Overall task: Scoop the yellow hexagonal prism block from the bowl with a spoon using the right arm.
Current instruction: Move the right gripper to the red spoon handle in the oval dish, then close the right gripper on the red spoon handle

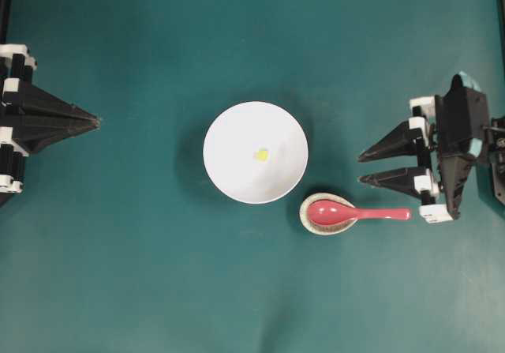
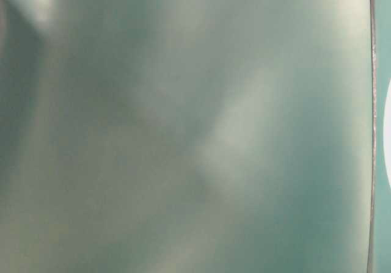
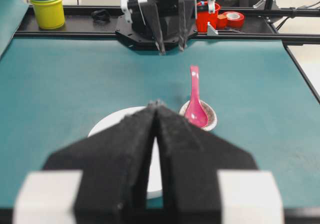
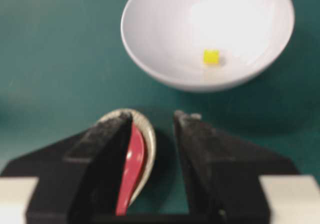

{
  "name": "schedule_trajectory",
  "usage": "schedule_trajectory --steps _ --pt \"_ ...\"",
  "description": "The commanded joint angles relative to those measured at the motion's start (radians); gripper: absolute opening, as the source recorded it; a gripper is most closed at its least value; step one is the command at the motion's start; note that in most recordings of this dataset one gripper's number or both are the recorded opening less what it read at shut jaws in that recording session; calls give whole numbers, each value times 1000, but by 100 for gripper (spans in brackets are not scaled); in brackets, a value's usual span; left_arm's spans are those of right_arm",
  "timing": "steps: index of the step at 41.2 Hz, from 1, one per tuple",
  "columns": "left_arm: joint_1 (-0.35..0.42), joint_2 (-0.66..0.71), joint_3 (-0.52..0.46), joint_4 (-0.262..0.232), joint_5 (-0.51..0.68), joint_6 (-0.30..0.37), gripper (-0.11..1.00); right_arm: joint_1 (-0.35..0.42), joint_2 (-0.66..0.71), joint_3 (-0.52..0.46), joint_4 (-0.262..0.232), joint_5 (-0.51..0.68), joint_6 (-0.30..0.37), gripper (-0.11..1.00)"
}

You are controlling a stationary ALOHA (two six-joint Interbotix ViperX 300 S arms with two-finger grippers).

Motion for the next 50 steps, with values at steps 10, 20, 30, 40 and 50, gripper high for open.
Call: schedule_trajectory --steps 10,20,30,40,50 --pt "0 11 -17 3 -5 -2 1 94 133 31 95 -166 -2 46" --pt "0 9 -15 3 -5 -2 1 183 245 69 193 -344 -2 46" --pt "0 11 -14 2 0 -2 1 281 371 84 298 -497 -2 46" --pt "2 9 -14 2 14 -2 1 382 483 87 397 -634 -3 46" --pt "0 9 -12 3 15 -2 1 431 548 109 477 -730 -6 46"
